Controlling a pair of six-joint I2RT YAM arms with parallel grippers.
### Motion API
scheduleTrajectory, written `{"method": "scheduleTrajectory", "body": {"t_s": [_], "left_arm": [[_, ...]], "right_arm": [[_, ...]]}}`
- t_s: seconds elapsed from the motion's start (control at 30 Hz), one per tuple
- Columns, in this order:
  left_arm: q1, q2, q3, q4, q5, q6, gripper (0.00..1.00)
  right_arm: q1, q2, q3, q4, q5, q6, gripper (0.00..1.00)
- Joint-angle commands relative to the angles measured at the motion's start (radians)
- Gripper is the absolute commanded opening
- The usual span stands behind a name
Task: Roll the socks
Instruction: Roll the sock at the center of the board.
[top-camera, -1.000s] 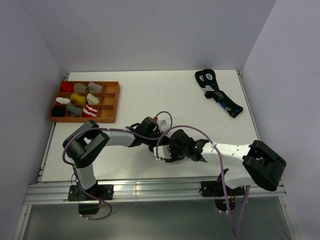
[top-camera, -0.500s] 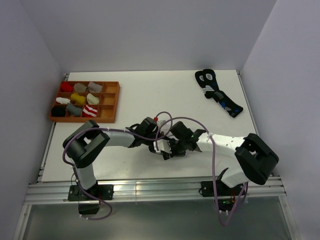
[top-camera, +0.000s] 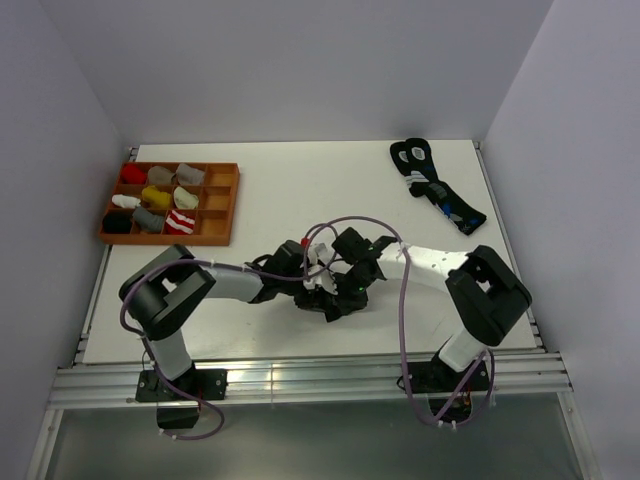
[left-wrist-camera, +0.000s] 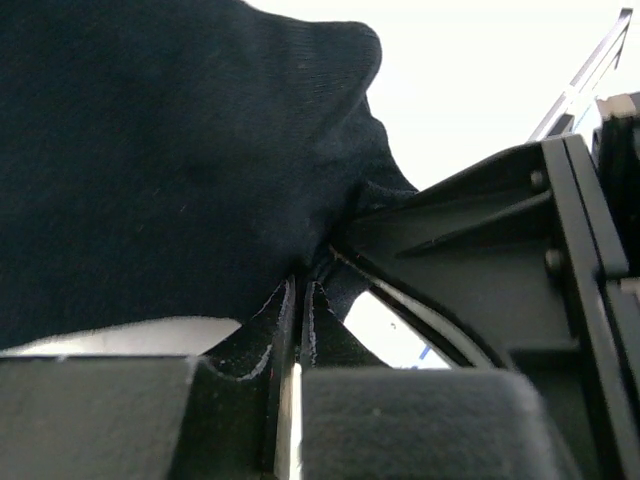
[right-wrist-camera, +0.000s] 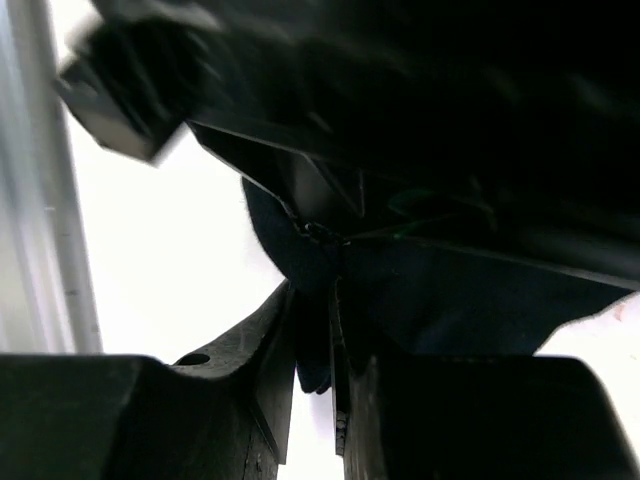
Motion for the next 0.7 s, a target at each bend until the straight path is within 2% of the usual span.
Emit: {"method": "scheduleTrajectory", "body": {"t_s": [0.0,0.27,0.43,0.63,0.67], "left_arm": [[-0.004,-0.05,-0.067,0.0,-0.088,-0.047,0.1],[-0.003,-0.214,-0.187,0.057,-0.252,-0.169,0.19],[-0.003,-0.291,-0.225,0.036,-0.364,-0.194,0.19],[-0.065,-0.415,-0.256,0.034,-0.495,-0.141,0.2],[-0.08,-0.443,-0.259,0.037,-0.574,-0.108,0.2]], "right_arm": [[-0.042,0.033,0.079,-0.128,-0.08,0.024,0.22],[-0.091,0.155,0.182,-0.3,-0.198,-0.002,0.22],[-0.12,0.246,0.231,-0.378,-0.238,-0.008,0.22],[-0.158,0.373,0.338,-0.528,-0.311,-0.022,0.22],[-0.169,0.392,0.358,-0.556,-0.322,-0.033,0.22]]}}
